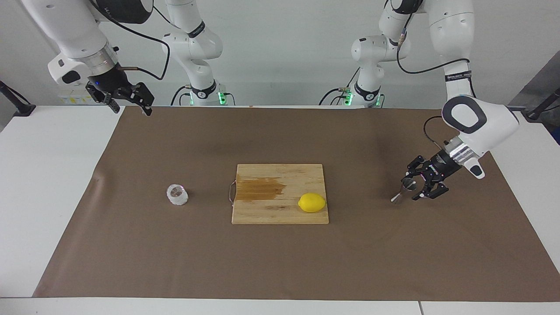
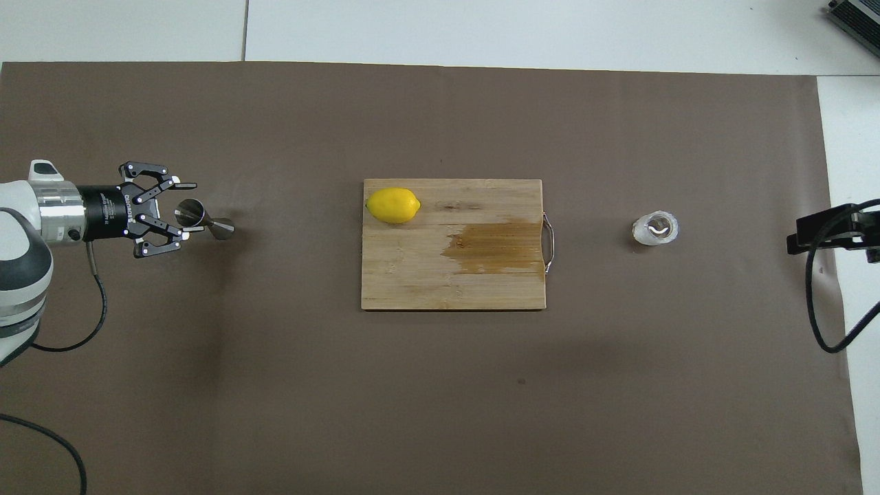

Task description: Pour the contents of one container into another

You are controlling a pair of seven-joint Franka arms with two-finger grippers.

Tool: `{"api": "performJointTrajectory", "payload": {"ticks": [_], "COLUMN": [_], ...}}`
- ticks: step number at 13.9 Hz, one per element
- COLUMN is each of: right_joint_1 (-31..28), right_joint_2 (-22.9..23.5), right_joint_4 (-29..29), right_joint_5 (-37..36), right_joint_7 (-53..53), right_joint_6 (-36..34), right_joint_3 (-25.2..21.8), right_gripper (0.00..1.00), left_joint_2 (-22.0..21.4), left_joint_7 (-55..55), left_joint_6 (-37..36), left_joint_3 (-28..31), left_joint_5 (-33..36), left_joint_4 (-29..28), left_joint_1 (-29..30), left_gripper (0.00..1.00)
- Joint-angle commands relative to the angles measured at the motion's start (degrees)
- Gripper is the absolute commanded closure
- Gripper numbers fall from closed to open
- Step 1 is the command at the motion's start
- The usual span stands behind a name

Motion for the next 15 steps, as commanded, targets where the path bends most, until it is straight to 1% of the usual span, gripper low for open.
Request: {"api": "performJointTrajectory", "payload": {"ticks": [1, 11, 12, 15], "right_joint_1": [0.18, 0.18, 0.18, 0.18], "right_joint_2": [-0.79, -0.79, -0.79, -0.79], "right_joint_4": [-0.67, -0.67, -0.59, -0.67], "right_joint_5": [0.31, 0.31, 0.31, 0.31], "right_joint_7": [-0.52, -0.52, -0.52, -0.52], "right_joint_6": [-0.63, -0.63, -0.63, -0.63], "right_joint_3": [-0.39, -0.39, -0.39, -0.39], "right_gripper": [0.0, 0.0, 0.0, 0.0], "left_joint_2": [0.19, 0.11, 0.11, 0.11], "left_joint_7": [-0.09, 0.0, 0.0, 0.0], "left_joint_6": [1.19, 0.84, 0.75, 0.57], "left_joint_3": [0.55, 0.55, 0.55, 0.55], "left_joint_5": [-0.82, -0.82, -0.82, -0.82], "left_joint_4": [-0.45, -0.45, -0.45, -0.45], "left_joint_1": [-0.8, -0.71, -0.71, -0.71], "left_gripper": [0.38, 0.5, 0.56, 0.84]}}
